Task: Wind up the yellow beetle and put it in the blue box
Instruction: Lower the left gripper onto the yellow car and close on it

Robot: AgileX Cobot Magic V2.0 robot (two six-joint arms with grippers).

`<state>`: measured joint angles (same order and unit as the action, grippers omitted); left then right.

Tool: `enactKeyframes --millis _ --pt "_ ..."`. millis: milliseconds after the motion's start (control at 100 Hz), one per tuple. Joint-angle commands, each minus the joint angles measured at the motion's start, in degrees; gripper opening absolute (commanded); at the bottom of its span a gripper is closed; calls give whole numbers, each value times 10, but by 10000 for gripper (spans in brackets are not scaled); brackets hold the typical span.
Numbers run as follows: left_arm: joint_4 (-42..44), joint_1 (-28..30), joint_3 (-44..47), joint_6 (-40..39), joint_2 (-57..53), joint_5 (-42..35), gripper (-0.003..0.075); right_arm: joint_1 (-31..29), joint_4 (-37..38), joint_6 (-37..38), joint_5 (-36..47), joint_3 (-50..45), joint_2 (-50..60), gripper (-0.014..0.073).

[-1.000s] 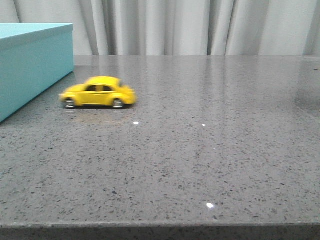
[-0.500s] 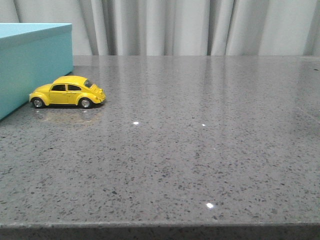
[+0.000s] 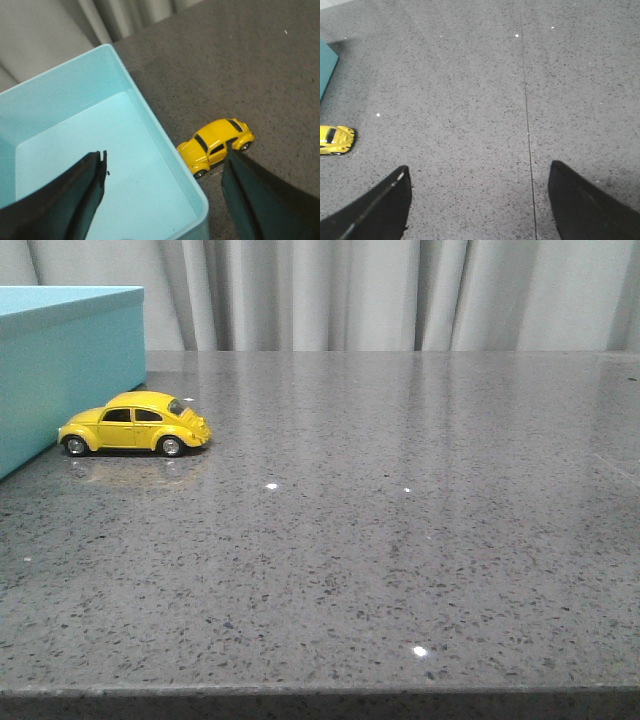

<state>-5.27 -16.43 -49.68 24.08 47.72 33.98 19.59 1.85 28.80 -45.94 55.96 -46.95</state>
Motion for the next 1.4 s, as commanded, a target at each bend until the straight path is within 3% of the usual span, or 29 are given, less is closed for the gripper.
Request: enactKeyframes --millis 0,230,520,1390 --pt "-4 -20 -60 65 47 12 484 1 0 -7 44 13 6 562" --pt "-5 -51 -191 208 185 144 484 1 0 -7 45 13 6 562" --pt "-5 -51 -286 311 321 165 484 1 0 -7 45 13 11 562" --pt "-26 -51 -299 342 459 158 483 1 0 -8 45 13 11 562"
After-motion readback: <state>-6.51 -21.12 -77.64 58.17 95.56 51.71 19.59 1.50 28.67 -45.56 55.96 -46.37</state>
